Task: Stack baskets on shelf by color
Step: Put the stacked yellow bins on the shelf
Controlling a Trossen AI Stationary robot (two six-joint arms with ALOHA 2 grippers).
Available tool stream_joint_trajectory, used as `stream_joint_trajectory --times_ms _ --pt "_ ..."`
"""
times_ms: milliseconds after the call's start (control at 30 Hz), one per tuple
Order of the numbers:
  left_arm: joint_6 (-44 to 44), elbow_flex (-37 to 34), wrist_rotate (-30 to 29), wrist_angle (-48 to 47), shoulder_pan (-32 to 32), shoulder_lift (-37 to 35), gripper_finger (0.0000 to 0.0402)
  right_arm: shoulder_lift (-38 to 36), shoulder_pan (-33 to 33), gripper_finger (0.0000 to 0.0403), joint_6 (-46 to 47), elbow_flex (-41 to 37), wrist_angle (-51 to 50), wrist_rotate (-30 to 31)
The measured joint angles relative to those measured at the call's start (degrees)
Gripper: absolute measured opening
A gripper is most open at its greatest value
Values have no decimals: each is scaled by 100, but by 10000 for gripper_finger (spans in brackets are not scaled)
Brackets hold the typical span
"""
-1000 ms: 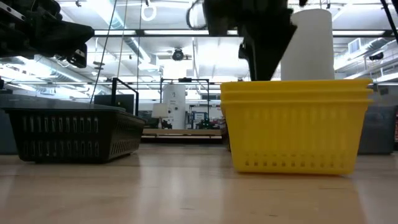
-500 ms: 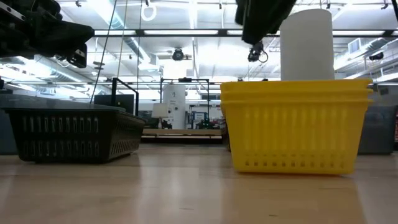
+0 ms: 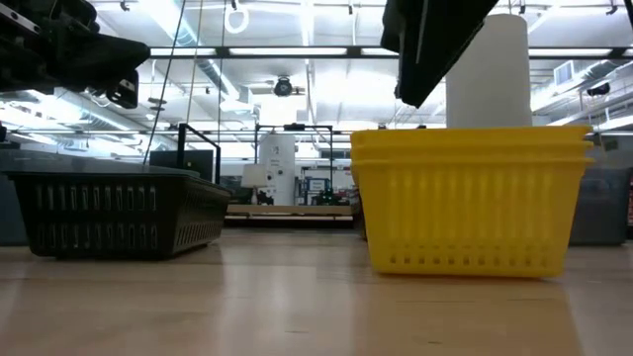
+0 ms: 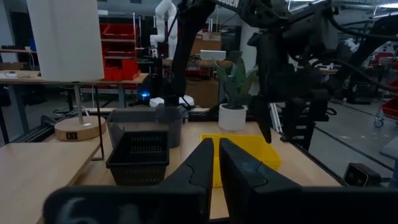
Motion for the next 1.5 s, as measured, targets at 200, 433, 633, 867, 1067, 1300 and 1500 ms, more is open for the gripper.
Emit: stream_joint_trajectory --times_ms 200,433,633,867,1067,1300,1500 --pt "0 0 1 -1 0 2 26 273 -2 236 -9 2 33 -37" --pt "0 0 0 0 2 2 35 631 -4 233 -133 0 -89 -38" --pt "0 -1 1 5 0 0 31 662 -22 187 -142 0 -310 63" --pt "0 -1 2 5 0 0 26 662 -41 78 -131 0 -371 -216" --pt "0 0 2 -2 0 2 34 651 -96 18 -123 104 -503 -538" --pt "0 -2 0 -1 2 2 31 656 -89 23 -43 860 -1202 -553" --pt "-1 0 2 -4 0 1 25 656 -87 17 -304 1533 -1999 10"
